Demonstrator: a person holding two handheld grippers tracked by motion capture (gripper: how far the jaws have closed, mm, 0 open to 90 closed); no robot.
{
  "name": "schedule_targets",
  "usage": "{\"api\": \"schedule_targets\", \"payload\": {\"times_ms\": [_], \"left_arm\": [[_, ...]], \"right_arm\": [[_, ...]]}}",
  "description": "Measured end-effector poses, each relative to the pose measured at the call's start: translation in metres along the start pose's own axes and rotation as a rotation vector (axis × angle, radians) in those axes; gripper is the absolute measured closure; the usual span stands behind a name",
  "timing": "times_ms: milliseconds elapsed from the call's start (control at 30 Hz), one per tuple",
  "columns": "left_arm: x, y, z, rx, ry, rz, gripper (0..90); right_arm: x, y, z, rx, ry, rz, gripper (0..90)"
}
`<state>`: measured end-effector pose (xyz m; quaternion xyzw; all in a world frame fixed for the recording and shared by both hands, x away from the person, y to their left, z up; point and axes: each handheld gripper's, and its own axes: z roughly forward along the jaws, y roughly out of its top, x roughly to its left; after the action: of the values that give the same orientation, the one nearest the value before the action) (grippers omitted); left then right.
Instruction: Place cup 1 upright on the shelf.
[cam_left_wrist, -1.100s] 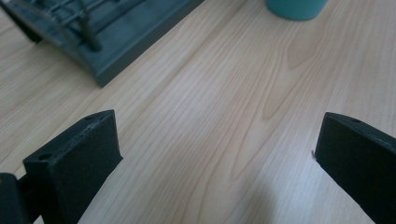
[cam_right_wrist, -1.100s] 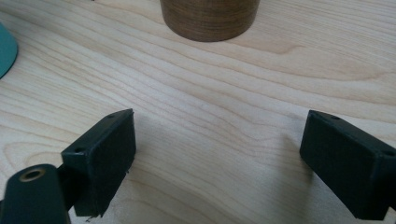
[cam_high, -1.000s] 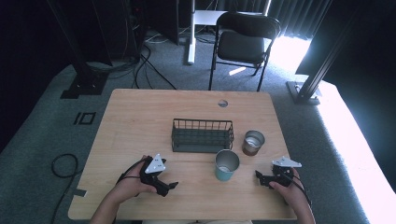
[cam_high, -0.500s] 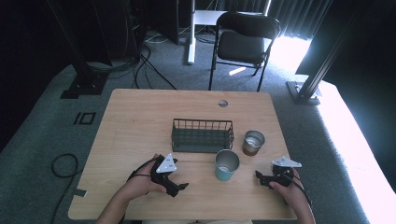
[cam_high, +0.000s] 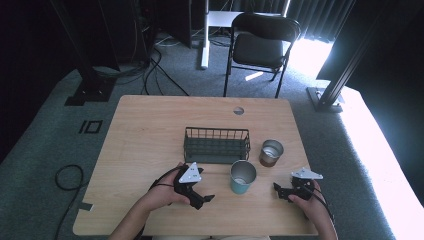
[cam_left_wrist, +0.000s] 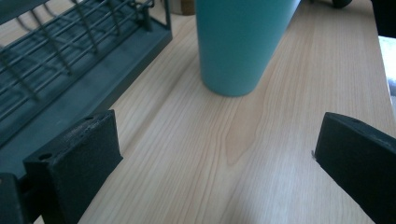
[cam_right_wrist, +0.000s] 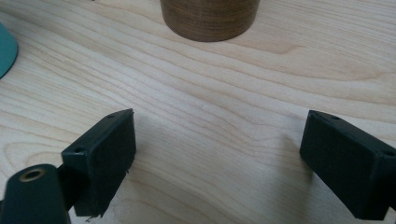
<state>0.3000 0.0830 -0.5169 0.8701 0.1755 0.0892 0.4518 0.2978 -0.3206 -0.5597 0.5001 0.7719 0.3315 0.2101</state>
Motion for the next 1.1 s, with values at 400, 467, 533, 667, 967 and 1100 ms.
{"api": "schedule_targets", "payload": {"times_ms": [400, 467, 533, 667, 967, 1100], "left_arm": [[-0.007, 0.017, 0.027, -0.068, -0.041, 0.006, 0.7], [-0.008, 0.020, 0.031, -0.078, -0.043, -0.002, 0.7], [-0.008, 0.022, 0.037, -0.088, -0.036, -0.005, 0.7], [-0.010, 0.025, 0.048, -0.106, -0.044, -0.009, 0.7], [-0.009, 0.035, 0.059, -0.146, -0.059, -0.008, 0.7], [-0.010, 0.039, 0.064, -0.173, -0.062, 0.004, 0.7]], "right_arm": [[0.000, 0.000, 0.000, 0.000, 0.000, 0.000, 10.2], [0.000, 0.000, 0.000, 0.000, 0.000, 0.000, 10.2], [0.000, 0.000, 0.000, 0.000, 0.000, 0.000, 10.2], [0.000, 0.000, 0.000, 0.000, 0.000, 0.000, 10.2], [0.000, 0.000, 0.000, 0.000, 0.000, 0.000, 10.2], [0.000, 0.000, 0.000, 0.000, 0.000, 0.000, 10.2]]}}
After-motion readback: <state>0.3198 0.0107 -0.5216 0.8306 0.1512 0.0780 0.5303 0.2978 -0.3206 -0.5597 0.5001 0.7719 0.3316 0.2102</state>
